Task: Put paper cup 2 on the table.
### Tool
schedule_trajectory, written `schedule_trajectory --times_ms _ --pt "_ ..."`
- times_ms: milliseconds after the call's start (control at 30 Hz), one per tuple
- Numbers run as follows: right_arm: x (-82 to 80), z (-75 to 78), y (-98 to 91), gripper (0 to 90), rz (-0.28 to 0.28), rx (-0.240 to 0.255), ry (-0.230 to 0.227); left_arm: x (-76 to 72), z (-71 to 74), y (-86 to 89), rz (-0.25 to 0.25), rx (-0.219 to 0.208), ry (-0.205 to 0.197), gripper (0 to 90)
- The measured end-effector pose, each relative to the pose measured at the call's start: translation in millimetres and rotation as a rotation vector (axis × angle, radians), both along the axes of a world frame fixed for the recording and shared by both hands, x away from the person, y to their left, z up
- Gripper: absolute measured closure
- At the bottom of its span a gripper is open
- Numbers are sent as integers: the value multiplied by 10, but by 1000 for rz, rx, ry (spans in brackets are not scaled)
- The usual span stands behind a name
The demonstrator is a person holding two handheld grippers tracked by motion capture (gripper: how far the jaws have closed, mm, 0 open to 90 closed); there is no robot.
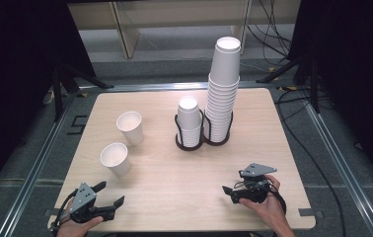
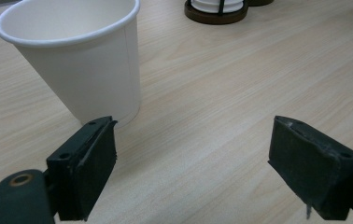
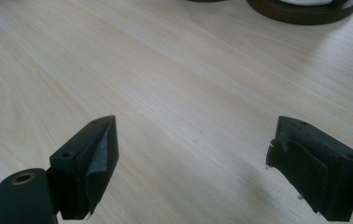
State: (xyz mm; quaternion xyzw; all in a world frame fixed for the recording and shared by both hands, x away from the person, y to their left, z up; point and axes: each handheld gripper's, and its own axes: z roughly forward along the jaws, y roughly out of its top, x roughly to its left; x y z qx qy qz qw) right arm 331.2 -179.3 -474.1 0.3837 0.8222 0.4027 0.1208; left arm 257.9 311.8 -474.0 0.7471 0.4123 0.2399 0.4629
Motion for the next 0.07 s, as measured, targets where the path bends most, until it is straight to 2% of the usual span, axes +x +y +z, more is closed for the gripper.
schedule_trajectory --times_ms 67 --pt "10 1 -14 156 -3 -19 -1 2 1 -2 -1 0 -3 148"
